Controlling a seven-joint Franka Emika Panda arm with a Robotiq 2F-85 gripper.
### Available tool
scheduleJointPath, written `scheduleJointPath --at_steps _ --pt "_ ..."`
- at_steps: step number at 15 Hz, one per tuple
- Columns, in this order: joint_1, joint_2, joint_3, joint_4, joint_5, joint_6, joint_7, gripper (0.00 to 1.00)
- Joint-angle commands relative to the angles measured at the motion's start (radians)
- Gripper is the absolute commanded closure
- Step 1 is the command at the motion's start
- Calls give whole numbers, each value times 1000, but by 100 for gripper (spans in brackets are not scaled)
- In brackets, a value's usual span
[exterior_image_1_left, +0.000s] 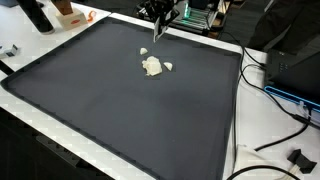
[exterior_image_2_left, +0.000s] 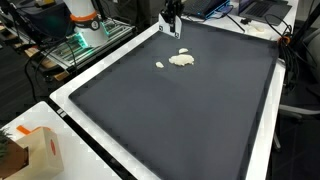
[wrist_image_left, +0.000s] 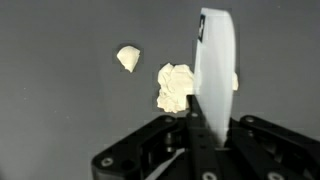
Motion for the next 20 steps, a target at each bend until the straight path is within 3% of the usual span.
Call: scheduleJointPath --at_steps 1,20 --pt "15 5 -6 32 -41 -85 -150 99" --pt "39 50 -12 110 47 -69 -1289 99"
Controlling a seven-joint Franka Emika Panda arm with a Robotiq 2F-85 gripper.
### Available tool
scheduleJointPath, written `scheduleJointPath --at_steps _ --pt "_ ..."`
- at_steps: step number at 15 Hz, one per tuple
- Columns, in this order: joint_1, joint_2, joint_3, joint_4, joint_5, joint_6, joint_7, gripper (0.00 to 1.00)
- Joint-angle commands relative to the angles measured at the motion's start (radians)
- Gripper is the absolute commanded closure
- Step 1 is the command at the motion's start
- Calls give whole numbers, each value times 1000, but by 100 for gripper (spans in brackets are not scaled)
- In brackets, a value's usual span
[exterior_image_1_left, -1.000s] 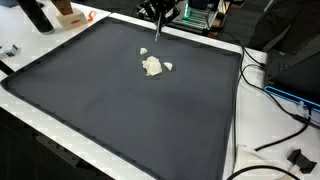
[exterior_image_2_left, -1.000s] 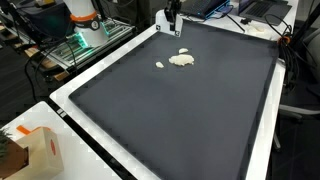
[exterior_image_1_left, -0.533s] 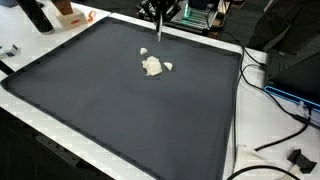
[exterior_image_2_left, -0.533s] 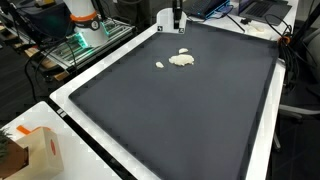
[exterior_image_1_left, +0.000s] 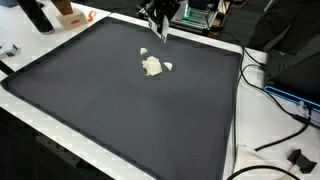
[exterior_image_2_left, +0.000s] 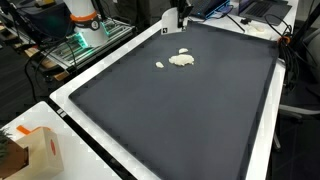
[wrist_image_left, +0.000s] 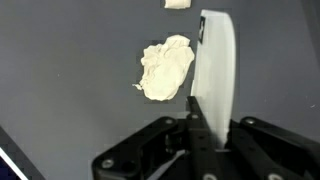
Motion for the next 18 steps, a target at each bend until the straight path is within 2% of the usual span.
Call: scheduleJointPath --at_steps 1,5,6,11,12,18 --pt "15 21 -7 19 46 -17 -223 99" --pt "11 34 -5 39 53 -35 -447 99" --pt "12 26 -5 23 36 -8 -350 96" --pt "11 34 -5 32 37 -10 -417 96" --pt "2 64 -12 36 67 3 -478 99" --pt "-34 181 -14 18 122 114 -637 99"
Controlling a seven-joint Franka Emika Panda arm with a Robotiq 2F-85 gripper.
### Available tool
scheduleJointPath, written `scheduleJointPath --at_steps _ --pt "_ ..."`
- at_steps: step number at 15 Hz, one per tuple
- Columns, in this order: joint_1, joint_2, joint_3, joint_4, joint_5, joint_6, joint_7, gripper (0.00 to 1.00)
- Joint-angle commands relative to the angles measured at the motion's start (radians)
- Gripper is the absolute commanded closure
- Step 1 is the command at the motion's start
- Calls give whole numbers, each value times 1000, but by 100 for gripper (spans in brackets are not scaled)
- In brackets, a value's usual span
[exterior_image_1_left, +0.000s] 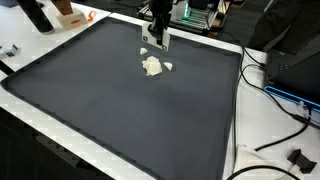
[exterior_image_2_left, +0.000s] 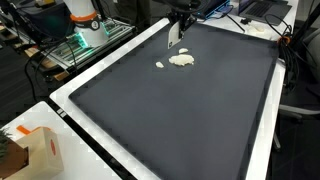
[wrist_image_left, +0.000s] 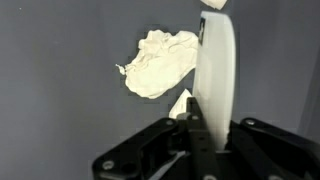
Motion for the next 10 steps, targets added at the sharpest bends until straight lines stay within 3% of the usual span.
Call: scheduleJointPath --at_steps 1,10 --pt "-26 75 6 -12 30 87 -105 99" --pt "-65 150 21 -28 21 136 -146 99"
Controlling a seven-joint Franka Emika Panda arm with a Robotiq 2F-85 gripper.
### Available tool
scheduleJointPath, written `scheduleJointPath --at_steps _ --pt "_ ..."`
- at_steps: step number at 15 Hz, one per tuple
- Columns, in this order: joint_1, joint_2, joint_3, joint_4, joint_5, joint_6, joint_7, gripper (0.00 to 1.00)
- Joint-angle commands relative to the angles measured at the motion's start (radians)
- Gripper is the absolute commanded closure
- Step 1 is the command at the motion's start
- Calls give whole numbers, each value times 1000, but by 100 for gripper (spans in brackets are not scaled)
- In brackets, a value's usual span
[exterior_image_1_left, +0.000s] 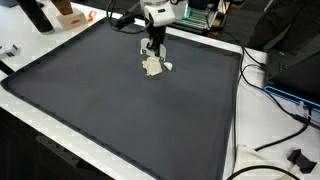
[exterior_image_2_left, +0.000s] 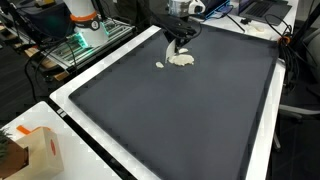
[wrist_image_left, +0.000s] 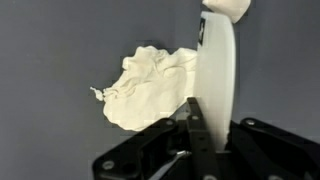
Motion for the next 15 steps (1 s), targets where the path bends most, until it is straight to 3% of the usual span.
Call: scheduleJointPath --at_steps 1,9,15 --pt "-27 17 16 -19 4 45 -48 99" --pt "-72 42 64 -25 88 97 -179 99" --pt "-84 6 19 -56 51 81 -136 99"
